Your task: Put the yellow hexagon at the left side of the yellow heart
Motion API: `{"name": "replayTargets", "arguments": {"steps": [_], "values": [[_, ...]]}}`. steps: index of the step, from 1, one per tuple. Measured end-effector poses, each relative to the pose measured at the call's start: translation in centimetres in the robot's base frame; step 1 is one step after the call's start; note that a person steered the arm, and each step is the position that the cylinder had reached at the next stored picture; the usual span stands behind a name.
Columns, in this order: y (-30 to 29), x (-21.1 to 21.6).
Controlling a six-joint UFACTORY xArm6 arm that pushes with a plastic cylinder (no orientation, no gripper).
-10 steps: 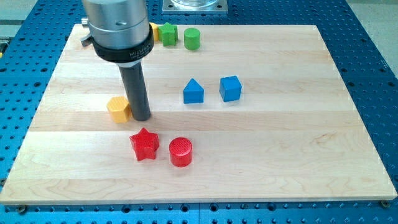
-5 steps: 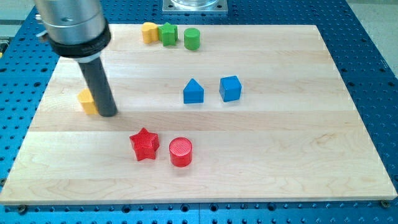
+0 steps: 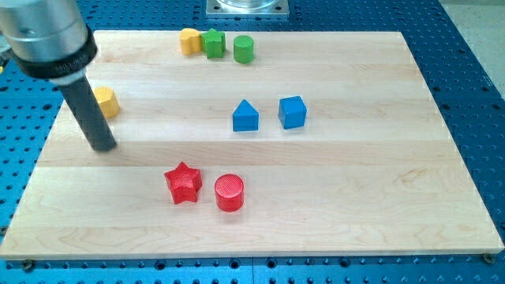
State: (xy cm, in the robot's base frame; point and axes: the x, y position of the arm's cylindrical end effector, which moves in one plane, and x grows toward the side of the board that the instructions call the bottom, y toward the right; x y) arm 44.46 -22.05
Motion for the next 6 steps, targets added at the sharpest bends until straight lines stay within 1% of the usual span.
{"name": "replayTargets", "arguments": {"steps": [1, 2, 3, 4, 5, 6], "values": [[0.0, -5.7], [-1.1, -6.4], [-6.0, -6.3], [-4.7, -10.0], [1.9, -11.1], [-1.6, -10.5]]}}
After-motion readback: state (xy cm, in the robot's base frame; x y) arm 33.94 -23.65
